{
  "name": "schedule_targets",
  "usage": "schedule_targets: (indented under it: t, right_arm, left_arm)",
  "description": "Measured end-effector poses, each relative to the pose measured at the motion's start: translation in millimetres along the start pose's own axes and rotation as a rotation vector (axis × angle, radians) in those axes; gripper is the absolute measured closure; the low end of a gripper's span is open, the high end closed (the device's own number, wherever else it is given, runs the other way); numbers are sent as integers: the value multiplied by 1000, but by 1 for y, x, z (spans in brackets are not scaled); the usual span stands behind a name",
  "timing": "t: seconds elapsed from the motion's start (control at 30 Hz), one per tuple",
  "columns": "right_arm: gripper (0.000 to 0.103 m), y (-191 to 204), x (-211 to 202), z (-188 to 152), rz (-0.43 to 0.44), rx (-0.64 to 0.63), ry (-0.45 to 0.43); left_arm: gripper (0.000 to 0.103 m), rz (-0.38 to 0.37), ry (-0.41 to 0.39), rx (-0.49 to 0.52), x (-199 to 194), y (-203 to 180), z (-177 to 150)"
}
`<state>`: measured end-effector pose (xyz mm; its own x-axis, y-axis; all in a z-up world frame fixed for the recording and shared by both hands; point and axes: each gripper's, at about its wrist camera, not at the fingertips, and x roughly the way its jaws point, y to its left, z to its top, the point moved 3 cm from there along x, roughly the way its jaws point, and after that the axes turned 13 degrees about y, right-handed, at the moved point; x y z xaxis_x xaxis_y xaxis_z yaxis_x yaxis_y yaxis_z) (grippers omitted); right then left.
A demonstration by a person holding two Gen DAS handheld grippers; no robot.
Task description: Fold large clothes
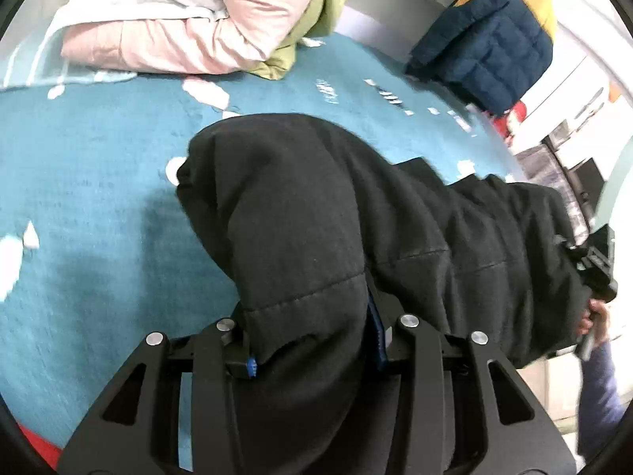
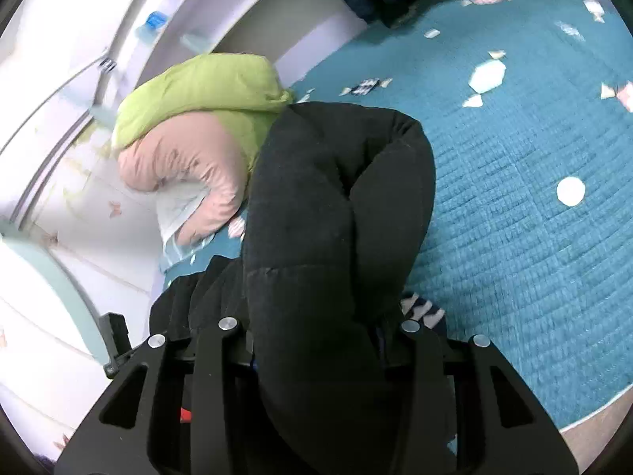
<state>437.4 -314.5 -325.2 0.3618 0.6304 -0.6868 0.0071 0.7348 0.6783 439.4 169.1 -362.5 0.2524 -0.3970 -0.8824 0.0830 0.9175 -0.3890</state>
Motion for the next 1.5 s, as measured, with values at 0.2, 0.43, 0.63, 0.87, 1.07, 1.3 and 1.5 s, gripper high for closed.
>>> schedule_targets:
  t: [0.2,0.43,0.63,0.87,1.07,1.3,1.5]
  right_arm:
    - [45,-87,30,15,-185,307,58]
    - [38,-77,-19,17,-421,213,60]
    - [92,42,-11,20,-486,-118,4]
    - [103,150,162,18,-409,-321,212]
    - [102,145,230,20,-515,-318,331]
    - [103,100,265,13,-504,-274,465]
    - [103,115,250,11,-532,-295,446]
  left_arm:
    - [22,-18,119,-236,58,75,16]
    - [14,-97,186,-237,51,86,7]
    - [13,71,96,-187,36,66,-2]
    - [13,141,106,-131,31,51,-5]
    - [12,120,114,-146,39,52,-5]
    - [10,36,136,-211,55,61,-4]
    - [7,-52,219,-296,64,78,-16]
